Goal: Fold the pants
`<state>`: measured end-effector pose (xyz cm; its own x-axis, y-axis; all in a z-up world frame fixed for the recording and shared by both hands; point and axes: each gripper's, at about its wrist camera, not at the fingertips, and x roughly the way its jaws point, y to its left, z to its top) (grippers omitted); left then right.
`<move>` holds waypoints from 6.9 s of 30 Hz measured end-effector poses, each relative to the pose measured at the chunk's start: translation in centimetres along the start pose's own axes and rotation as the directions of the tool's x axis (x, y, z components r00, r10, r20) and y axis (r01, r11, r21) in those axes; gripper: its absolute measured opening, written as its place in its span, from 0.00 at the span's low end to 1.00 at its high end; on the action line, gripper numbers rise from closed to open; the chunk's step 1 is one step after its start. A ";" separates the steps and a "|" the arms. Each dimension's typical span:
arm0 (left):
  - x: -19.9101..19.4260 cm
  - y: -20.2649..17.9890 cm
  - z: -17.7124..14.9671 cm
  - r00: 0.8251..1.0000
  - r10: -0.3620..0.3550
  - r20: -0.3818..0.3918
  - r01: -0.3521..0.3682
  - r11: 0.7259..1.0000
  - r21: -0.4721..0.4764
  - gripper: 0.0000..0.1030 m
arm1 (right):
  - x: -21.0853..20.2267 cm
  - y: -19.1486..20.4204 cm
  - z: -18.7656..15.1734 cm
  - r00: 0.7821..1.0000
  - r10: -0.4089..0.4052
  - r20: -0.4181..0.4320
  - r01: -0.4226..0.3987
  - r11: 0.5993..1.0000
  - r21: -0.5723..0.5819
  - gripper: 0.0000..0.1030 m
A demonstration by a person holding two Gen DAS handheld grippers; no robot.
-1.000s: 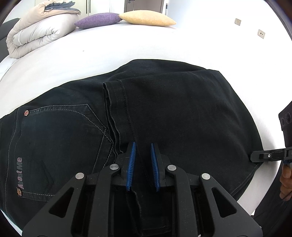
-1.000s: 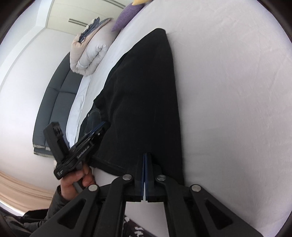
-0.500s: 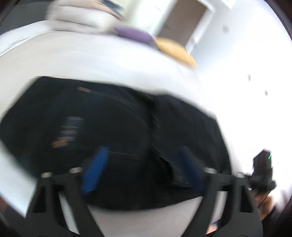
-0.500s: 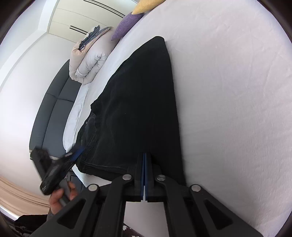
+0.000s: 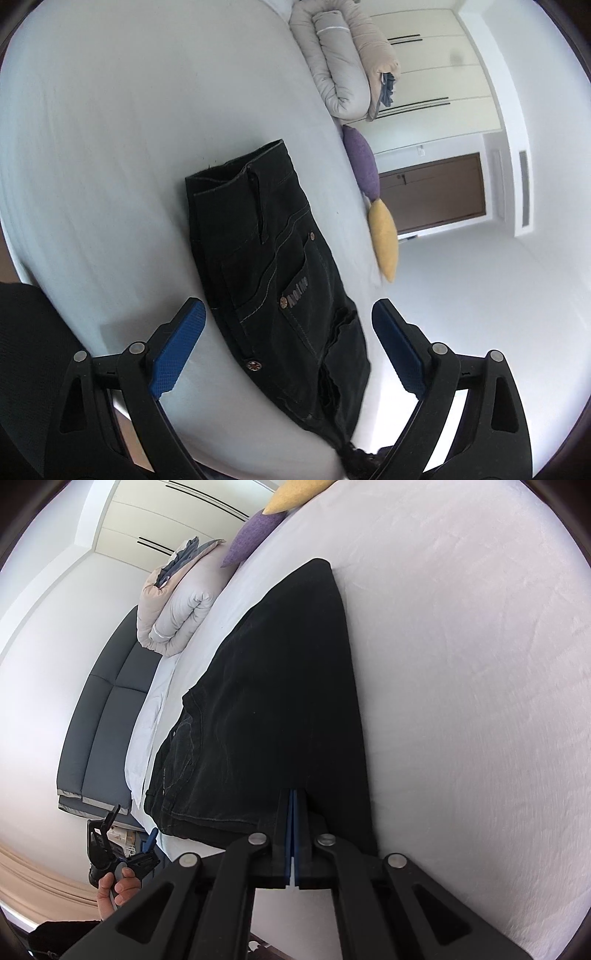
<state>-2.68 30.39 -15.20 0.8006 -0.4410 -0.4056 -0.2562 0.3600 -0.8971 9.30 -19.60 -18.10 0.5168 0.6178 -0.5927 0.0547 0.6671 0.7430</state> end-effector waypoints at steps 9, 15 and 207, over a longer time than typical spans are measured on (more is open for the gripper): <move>2.4 3.3 1.3 0.998 -0.056 -0.011 0.054 0.990 -0.130 0.89 | -0.1 0.0 0.0 1.000 -0.007 0.001 0.007 1.000 0.006 0.00; 2.5 4.1 2.1 0.996 -0.089 0.014 0.090 0.982 -0.164 0.89 | -0.3 -0.1 0.0 1.000 -0.004 0.005 0.004 1.000 0.011 0.00; 31.9 -20.0 -3.4 0.820 0.346 -0.456 0.051 0.750 0.660 0.87 | -3.0 -3.7 6.9 0.999 0.014 -0.042 -0.010 0.994 0.107 0.37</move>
<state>26.16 6.36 -10.78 0.3215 -0.6120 -0.7226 0.2058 0.7900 -0.5776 13.45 -26.86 -16.93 0.4809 0.6443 -0.5946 0.1406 0.6128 0.7777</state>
